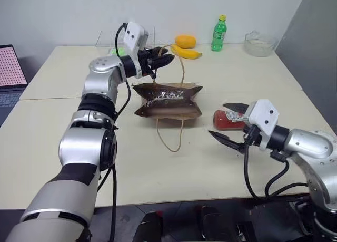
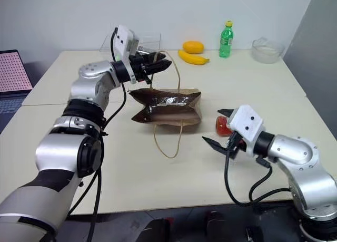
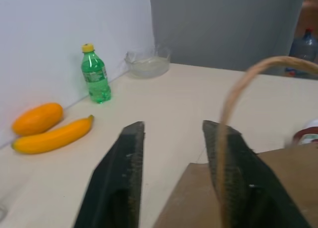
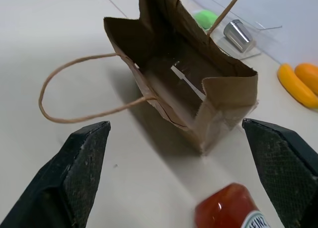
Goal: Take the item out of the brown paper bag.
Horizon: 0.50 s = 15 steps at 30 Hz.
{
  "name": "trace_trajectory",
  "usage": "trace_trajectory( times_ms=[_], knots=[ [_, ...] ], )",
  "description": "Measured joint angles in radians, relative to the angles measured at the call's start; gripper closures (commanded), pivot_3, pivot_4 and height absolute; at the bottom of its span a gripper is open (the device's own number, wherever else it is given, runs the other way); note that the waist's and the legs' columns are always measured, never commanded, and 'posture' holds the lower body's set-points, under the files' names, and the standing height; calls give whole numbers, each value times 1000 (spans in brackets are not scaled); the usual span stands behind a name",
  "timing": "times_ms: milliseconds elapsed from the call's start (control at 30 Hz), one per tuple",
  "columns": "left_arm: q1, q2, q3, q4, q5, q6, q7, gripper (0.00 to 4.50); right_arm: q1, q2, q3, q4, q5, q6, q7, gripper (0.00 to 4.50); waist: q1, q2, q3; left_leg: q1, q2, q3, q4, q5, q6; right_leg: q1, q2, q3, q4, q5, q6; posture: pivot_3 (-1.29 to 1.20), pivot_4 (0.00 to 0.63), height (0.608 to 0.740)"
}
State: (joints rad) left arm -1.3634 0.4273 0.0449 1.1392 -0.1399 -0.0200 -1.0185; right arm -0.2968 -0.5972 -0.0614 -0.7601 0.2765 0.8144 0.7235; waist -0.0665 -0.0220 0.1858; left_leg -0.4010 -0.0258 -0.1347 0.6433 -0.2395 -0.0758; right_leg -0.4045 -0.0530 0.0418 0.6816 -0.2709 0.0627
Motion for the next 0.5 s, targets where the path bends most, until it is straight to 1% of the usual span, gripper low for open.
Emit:
trace_trajectory(
  times_ms=[133,167,267,367,500],
  knots=[
    [-55,21,-10,77,53,-49,4,286,-38,38,32,50,-2,-3,-67,0,0,0,0,0,0,0,0,0,0,0,0,0,0,0,0,0,150,740],
    [-60,23,-10,84,59,-54,4,31,-43,40,35,59,-2,-8,-75,0,1,0,0,0,0,0,0,0,0,0,0,0,0,0,0,0,150,740],
    [-64,43,-22,108,104,-97,30,31,-60,49,48,106,-13,-42,-99,0,0,0,0,0,0,0,-1,0,0,0,0,0,0,0,0,0,150,740],
    [-65,56,-42,142,165,-152,112,31,-91,52,51,163,-16,-71,-114,0,1,0,0,0,0,0,-1,0,0,-1,0,0,0,0,0,0,150,740],
    [-102,40,-33,189,189,-120,237,31,-114,47,57,204,-9,-94,-102,0,6,0,0,0,0,0,0,0,0,-1,0,0,0,0,0,0,150,740]
  ],
)
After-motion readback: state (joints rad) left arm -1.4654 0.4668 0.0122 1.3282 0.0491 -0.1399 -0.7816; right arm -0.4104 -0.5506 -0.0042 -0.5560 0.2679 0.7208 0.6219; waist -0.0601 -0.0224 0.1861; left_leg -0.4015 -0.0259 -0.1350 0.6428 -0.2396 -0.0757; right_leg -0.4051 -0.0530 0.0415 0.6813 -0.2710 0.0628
